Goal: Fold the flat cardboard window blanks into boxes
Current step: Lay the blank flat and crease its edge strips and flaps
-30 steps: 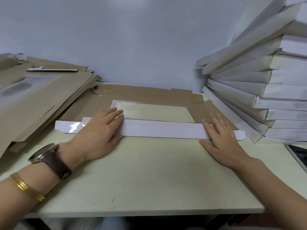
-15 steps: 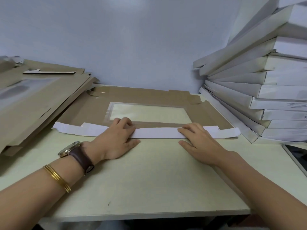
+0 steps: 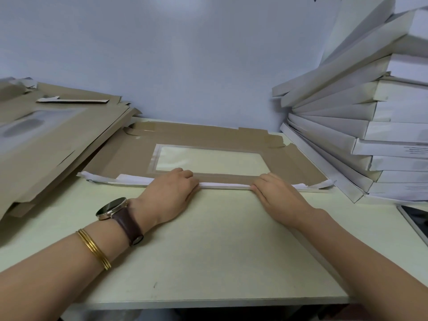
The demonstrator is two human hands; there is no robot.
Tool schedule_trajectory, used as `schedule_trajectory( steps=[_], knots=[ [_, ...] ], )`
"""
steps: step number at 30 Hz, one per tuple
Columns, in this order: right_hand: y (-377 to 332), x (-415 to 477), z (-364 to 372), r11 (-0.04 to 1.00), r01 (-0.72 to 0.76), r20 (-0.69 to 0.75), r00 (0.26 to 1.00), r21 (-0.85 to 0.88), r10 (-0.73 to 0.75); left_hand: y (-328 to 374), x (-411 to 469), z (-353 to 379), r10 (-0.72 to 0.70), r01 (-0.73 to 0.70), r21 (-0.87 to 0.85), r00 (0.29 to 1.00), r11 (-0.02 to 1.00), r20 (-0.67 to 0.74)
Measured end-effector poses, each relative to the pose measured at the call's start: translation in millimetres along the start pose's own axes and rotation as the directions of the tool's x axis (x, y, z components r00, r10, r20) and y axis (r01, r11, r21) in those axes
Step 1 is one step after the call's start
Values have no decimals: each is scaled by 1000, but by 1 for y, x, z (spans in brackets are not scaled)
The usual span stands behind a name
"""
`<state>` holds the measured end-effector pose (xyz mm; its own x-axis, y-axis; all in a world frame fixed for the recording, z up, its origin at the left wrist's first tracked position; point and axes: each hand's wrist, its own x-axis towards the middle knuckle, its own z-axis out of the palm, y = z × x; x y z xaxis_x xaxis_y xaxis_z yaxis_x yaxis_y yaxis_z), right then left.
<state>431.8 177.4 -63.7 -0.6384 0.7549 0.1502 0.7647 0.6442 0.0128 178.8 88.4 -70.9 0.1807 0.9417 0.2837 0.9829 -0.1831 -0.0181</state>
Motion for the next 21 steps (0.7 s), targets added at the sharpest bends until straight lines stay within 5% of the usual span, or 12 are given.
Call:
schedule_trajectory(
  steps=[12, 21],
  knots=[
    [-21, 8, 5, 997, -70, -73, 995, -39, 68, 9, 11, 0, -132, 138, -93, 989, 986, 71],
    [-68, 29, 25, 993, 104, -141, 985, 54, -96, 18, 18, 24, -89, 91, 29, 994, 995, -70]
  ],
)
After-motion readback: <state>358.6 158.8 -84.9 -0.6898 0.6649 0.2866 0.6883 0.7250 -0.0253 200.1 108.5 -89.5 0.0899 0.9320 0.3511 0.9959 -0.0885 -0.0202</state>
